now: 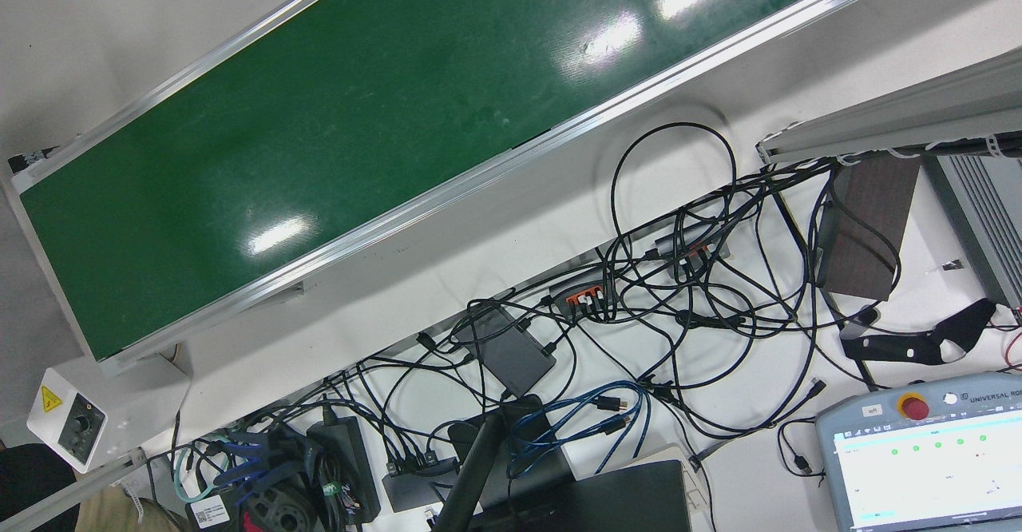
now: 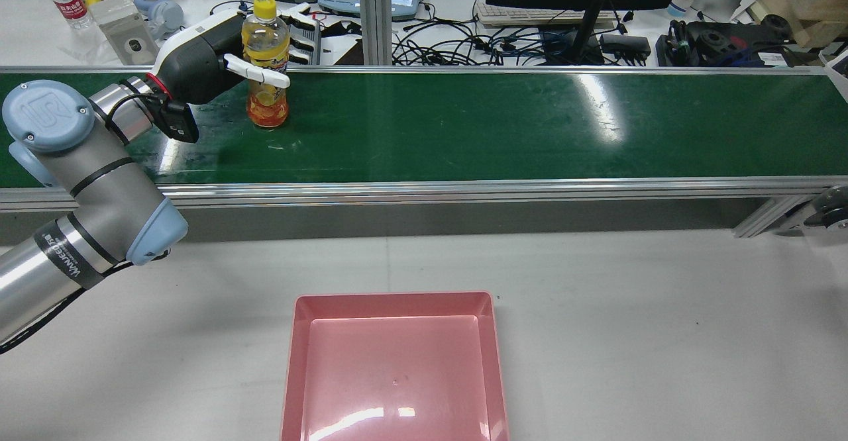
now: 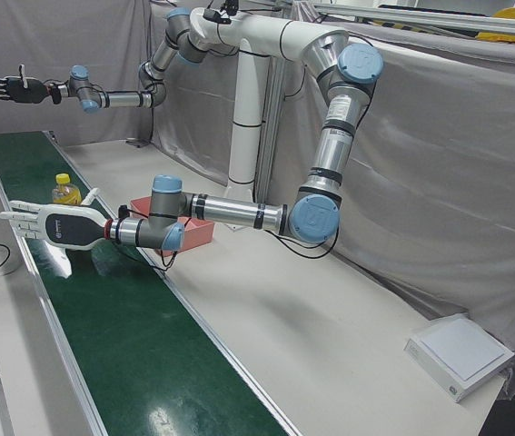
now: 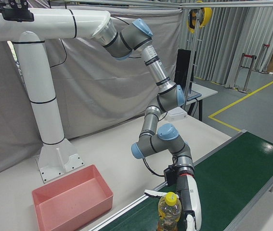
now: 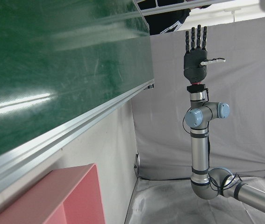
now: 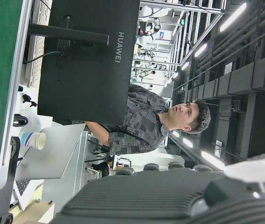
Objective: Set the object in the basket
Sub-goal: 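Close the left hand fingers around the bottle's upper body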
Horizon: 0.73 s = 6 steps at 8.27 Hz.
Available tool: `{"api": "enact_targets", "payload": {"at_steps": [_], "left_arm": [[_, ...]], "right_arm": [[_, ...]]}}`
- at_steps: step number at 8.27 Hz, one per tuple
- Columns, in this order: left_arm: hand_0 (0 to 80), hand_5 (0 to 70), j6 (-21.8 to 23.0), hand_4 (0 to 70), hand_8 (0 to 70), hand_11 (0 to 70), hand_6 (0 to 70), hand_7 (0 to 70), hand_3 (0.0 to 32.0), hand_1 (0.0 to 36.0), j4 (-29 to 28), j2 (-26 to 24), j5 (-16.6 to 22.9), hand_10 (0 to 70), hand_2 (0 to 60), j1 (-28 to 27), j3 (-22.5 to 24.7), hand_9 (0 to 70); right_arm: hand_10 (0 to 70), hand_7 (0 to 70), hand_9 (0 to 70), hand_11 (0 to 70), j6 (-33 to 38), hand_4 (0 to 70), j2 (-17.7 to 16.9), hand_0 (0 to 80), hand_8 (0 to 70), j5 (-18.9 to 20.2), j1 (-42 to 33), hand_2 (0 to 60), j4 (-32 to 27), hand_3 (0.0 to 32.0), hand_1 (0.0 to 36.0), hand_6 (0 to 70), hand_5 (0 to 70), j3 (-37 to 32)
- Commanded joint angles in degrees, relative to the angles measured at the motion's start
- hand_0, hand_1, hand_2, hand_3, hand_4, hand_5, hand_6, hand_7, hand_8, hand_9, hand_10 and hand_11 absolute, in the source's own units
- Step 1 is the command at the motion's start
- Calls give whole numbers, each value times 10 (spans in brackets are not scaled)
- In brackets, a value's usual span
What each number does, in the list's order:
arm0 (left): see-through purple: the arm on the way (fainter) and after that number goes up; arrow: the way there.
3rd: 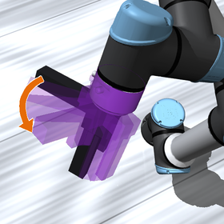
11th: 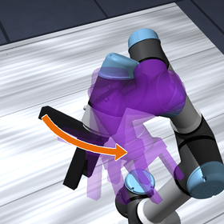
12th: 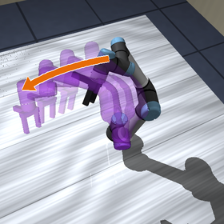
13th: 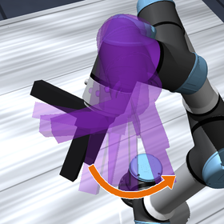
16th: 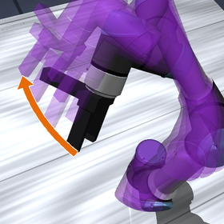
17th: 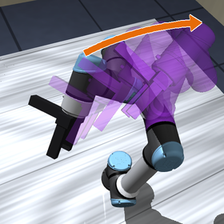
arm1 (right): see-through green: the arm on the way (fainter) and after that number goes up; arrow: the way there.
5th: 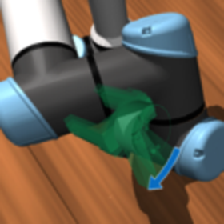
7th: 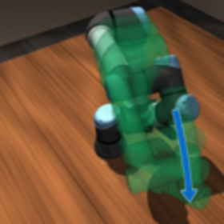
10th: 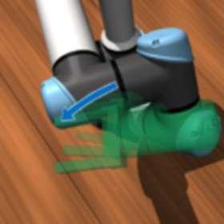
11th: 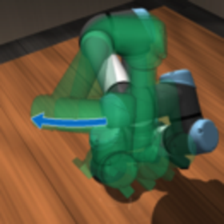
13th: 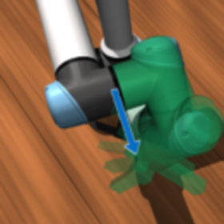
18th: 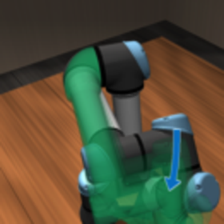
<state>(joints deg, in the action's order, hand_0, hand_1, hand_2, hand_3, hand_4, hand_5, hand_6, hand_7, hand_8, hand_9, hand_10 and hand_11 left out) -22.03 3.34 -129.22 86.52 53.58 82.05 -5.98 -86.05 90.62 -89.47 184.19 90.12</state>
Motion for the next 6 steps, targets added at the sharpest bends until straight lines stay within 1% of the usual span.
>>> {"api": "enact_targets", "payload": {"at_steps": [1, 2, 3, 4, 5, 6], "left_arm": [[545, 700, 2, 700, 700, 700, 700, 700, 0, 115, 19, -16, -1, 700, 426, -1, 6, 700], [548, 700, 2, 700, 700, 700, 700, 700, 0, 131, 24, -26, -1, 700, 473, -1, 14, 700], [546, 700, 2, 700, 700, 700, 700, 700, 0, 126, 27, -30, -2, 700, 433, -1, 21, 700], [549, 700, 2, 700, 700, 700, 700, 700, 0, 116, 28, -44, -2, 700, 377, -8, 23, 700], [548, 700, 2, 700, 700, 700, 700, 700, 0, 110, 32, -63, -2, 700, 349, -43, 24, 700], [545, 700, 1, 700, 698, 700, 700, 700, 0, 98, 34, -87, -3, 700, 301, -81, 24, 700]], "right_arm": [[0, 0, 0, 0, 0, 0, 0, 0, 0, 0, 0, 0, 0, 0, 0, 0, 0, 0], [0, 0, 0, 0, 0, 0, 0, 0, 0, 0, 0, 0, -1, 0, 0, 0, 0, 1], [0, 0, 0, 0, 0, 0, 0, 0, 0, 0, 0, 0, 0, 0, 0, 0, 0, 1], [0, 0, 0, 0, 0, 0, 0, 0, 0, 0, 0, 0, -1, 0, 0, 0, 0, 1], [0, 0, 0, 0, 0, 0, 0, 0, 0, 0, 0, 0, 0, 0, 0, 0, 0, 1], [0, 0, 0, 0, 0, 0, 0, 0, 0, 0, 0, 0, -1, 0, 0, 0, 0, 1]]}}
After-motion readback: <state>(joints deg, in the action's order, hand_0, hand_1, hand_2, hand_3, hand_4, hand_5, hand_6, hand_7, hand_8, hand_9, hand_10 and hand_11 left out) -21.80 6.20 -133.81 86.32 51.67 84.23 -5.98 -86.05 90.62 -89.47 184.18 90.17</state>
